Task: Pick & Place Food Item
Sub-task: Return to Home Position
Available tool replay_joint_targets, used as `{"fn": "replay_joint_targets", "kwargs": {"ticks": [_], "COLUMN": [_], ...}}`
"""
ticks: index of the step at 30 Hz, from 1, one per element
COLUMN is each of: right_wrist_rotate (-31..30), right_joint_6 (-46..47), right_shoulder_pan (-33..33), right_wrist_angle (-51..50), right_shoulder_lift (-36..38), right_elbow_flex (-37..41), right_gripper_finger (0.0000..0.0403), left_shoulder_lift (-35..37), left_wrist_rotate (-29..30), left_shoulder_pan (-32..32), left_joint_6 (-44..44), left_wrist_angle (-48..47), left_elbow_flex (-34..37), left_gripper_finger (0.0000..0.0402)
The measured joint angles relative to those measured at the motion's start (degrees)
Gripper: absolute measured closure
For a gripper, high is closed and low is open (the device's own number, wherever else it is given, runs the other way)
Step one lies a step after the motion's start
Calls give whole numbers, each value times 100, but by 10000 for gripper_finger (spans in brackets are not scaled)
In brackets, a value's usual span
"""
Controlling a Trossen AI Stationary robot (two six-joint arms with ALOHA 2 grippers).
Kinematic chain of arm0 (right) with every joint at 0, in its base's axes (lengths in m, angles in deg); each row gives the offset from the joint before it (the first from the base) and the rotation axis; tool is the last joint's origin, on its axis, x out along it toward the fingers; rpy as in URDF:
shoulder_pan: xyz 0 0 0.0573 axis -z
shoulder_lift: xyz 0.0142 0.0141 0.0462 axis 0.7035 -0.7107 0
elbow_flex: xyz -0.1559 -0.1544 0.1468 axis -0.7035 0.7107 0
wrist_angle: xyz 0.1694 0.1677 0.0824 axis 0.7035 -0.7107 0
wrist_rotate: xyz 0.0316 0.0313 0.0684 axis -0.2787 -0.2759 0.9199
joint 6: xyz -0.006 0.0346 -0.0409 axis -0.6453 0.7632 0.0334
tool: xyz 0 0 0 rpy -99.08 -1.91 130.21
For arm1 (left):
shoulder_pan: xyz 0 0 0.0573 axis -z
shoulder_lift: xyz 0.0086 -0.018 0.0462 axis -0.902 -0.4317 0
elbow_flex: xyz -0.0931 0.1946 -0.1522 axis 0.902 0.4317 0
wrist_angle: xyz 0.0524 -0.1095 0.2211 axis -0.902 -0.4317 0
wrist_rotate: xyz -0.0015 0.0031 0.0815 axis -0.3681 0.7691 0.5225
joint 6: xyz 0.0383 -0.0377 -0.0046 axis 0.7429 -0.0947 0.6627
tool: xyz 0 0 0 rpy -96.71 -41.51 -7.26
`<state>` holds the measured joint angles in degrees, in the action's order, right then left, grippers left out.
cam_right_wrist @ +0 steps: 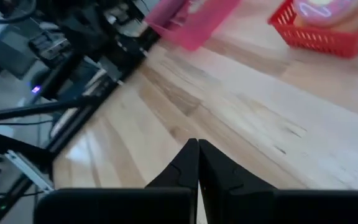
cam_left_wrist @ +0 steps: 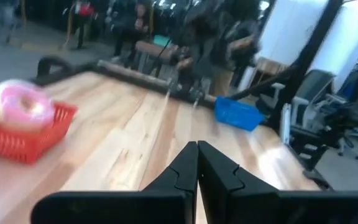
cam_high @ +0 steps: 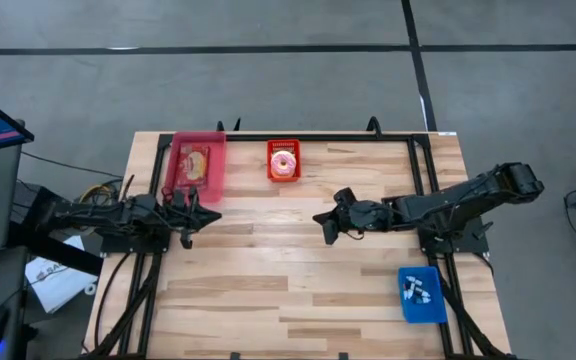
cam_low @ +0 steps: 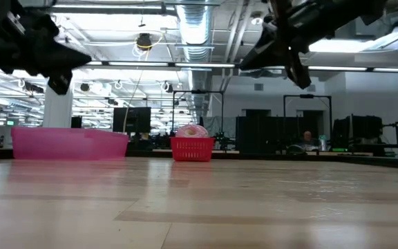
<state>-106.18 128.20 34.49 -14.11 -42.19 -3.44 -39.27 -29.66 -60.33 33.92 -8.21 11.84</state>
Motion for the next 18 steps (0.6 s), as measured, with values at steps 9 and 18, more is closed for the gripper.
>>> {"fn": "replay_joint_targets", "kwargs": {"ticks": [9, 18], "right_wrist_rotate": [873, 2793], "right_joint_6": [-386, -3230], "right_shoulder_pan": [15, 396], "right_wrist_angle": [-296, -2114], "right_shoulder_lift": [-195, -475], "right_elbow_flex": [4, -582], "right_gripper_finger": [403, 403], "left_shoulder_lift": [101, -451], "left_wrist_rotate": [47, 75], "left_shoulder_pan": [-247, -245], "left_joint_6": [195, 21], "left_wrist_angle": [-55, 197], "left_elbow_flex": [-20, -7], "left_gripper_finger": [399, 399]}}
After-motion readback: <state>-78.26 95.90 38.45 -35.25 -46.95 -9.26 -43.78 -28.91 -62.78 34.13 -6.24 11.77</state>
